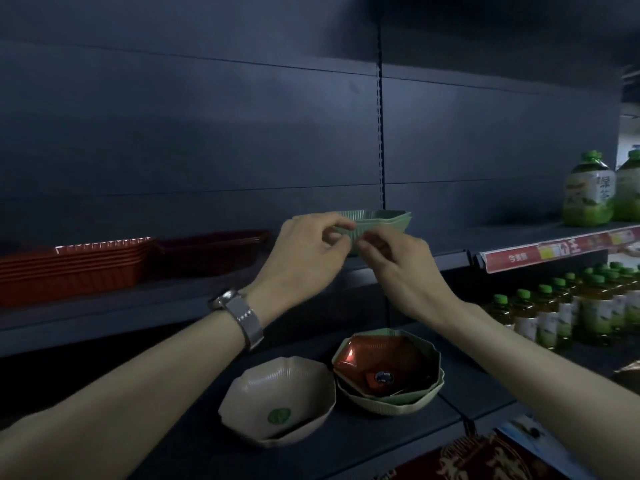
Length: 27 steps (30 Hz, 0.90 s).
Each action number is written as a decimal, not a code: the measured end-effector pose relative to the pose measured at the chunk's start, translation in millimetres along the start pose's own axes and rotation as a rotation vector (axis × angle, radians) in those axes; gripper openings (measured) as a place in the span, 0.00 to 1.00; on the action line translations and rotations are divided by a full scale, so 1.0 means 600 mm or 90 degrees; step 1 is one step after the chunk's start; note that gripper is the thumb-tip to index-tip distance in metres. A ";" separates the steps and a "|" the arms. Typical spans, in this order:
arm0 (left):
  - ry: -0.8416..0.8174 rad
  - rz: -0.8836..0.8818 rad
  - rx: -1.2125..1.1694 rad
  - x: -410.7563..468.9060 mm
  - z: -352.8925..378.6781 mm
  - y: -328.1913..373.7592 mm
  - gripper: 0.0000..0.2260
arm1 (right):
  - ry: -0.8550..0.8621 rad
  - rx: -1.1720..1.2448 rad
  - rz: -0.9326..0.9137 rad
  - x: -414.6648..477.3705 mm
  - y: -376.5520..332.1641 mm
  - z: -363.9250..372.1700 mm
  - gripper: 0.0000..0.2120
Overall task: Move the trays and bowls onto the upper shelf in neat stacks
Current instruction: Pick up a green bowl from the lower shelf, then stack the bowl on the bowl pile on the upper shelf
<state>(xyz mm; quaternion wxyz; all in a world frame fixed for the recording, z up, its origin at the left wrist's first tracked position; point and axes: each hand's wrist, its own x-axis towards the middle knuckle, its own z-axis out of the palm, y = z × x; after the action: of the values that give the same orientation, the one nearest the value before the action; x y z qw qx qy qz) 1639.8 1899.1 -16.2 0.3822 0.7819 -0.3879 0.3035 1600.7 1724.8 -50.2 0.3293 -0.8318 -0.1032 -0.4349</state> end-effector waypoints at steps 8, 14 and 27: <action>-0.044 -0.164 -0.129 -0.157 0.009 -0.053 0.11 | -0.103 0.070 0.014 -0.107 -0.005 0.057 0.05; -0.073 -0.301 -0.117 -0.251 0.021 -0.145 0.11 | -0.186 0.052 0.046 -0.178 0.040 0.131 0.04; -0.178 -0.507 0.055 -0.395 0.064 -0.346 0.13 | -0.367 -0.145 0.158 -0.280 0.192 0.300 0.16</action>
<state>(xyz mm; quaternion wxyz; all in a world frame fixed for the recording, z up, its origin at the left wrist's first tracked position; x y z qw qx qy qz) 1699.0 2040.3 -294.4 0.3800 0.9197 -0.0906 0.0391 1670.5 1770.8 -308.9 0.2420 -0.9582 -0.0404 -0.1471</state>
